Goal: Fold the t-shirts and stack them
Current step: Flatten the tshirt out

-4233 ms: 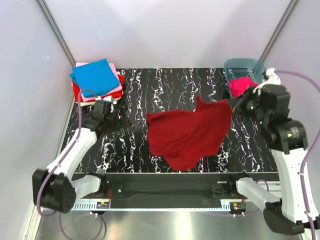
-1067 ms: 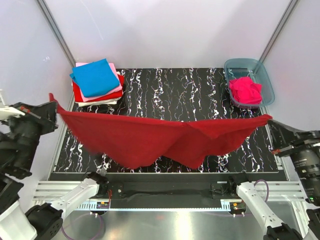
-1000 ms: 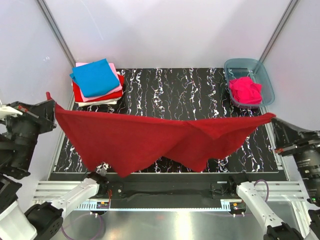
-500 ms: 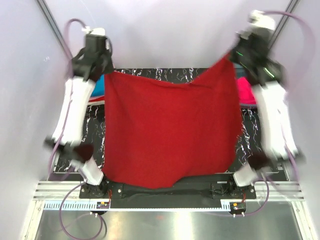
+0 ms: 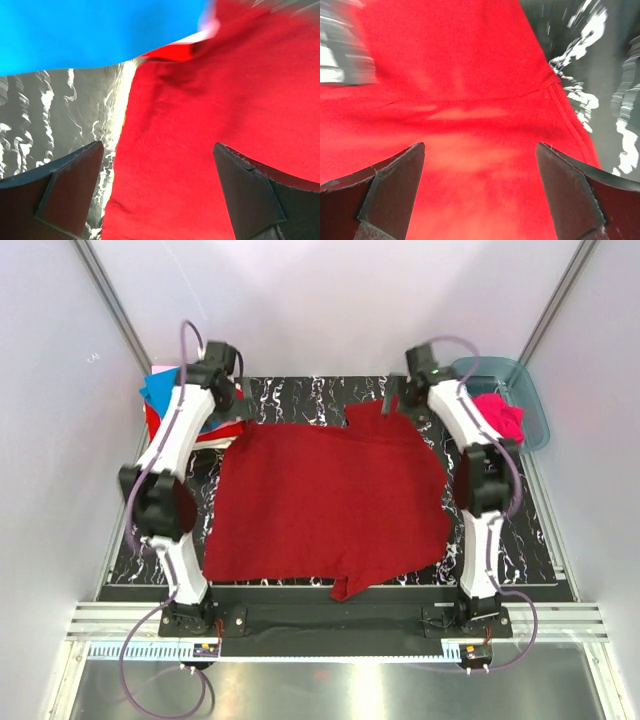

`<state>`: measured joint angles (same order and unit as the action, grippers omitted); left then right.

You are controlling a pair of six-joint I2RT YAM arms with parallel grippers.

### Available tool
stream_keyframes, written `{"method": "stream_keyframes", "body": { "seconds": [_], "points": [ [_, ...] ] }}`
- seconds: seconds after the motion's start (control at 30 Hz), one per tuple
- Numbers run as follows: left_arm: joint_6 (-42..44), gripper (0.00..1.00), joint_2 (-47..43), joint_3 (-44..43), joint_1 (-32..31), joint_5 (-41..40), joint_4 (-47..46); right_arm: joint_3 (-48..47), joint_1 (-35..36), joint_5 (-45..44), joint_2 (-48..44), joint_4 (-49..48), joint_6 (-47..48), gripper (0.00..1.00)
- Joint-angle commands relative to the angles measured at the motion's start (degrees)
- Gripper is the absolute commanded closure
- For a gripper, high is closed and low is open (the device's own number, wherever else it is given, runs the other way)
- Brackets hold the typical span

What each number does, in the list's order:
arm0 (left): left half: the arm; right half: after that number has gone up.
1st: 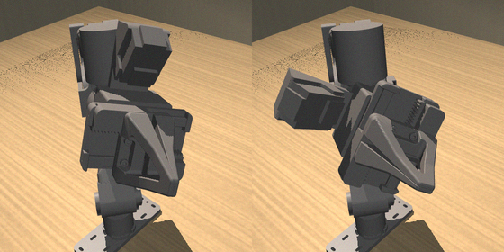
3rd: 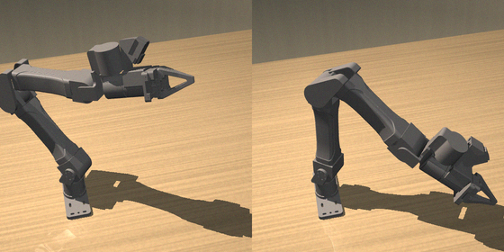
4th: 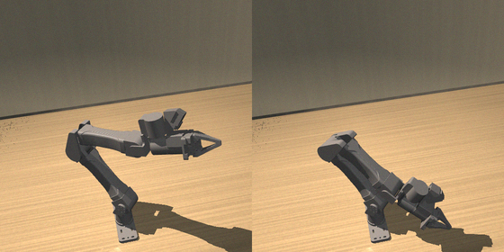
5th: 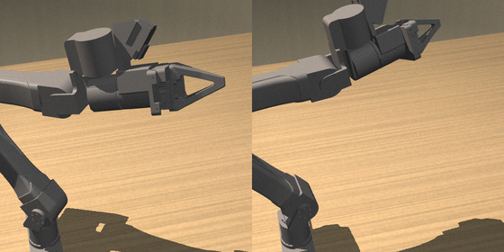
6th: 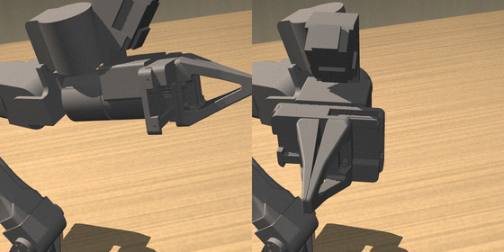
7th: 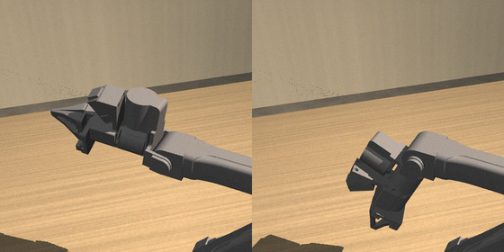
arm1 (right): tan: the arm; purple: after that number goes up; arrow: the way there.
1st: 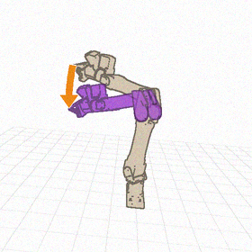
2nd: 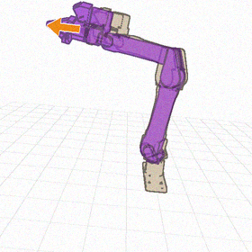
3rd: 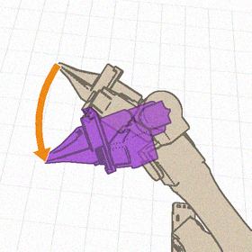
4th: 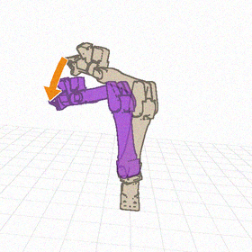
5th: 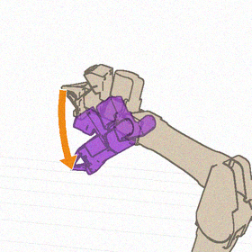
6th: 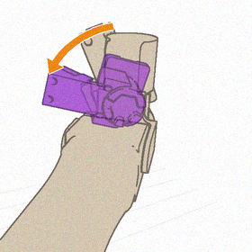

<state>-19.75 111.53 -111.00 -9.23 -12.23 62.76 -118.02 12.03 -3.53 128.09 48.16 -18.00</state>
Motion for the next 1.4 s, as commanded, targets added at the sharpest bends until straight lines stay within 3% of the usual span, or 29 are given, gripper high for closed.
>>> {"method": "stream_keyframes", "body": {
  "seconds": [0.0, 0.37, 0.53, 0.6, 0.73, 1.0, 1.27, 1.37],
  "points": [
    [0.0, 0.01, -15.4, -0.2, -4.8, -3.3, -4.9, 1.0, -0.1, 0.5, -13.6, -3.9, -1.2, 0.0],
    [-3.7, 0.01, -40.5, 35.7, -8.6, -2.5, -13.6, 35.6, 1.9, 5.9, -35.7, -10.8, -5.6, 0.0],
    [-6.0, 0.01, -44.0, 51.0, -8.7, 0.4, -20.7, 47.6, 3.7, 5.1, -40.6, -11.9, -8.1, 0.0],
    [-6.6, 0.01, -43.3, 53.3, -8.7, 1.2, -22.8, 50.2, 3.7, 5.1, -40.1, -14.3, -8.2, 0.0],
    [-6.8, 0.01, -38.2, 53.4, -8.7, 0.5, -27.8, 46.6, 3.7, 4.6, -32.3, -13.7, -5.3, 0.0],
    [-7.8, 0.03, -16.7, 44.9, -8.7, 0.3, -31.2, 30.6, 3.5, -1.7, -12.5, -9.6, -1.8, 0.0],
    [-7.1, 0.04, 1.2, 30.7, -8.7, 0.2, -29.9, 13.7, -0.8, -2.9, 3.8, -3.4, -1.2, 0.0],
    [-6.6, 0.04, 6.1, 24.1, -8.6, 0.4, -28.4, 2.7, -2.6, -2.5, 11.8, 1.1, -0.9, 0.0]
  ]
}}
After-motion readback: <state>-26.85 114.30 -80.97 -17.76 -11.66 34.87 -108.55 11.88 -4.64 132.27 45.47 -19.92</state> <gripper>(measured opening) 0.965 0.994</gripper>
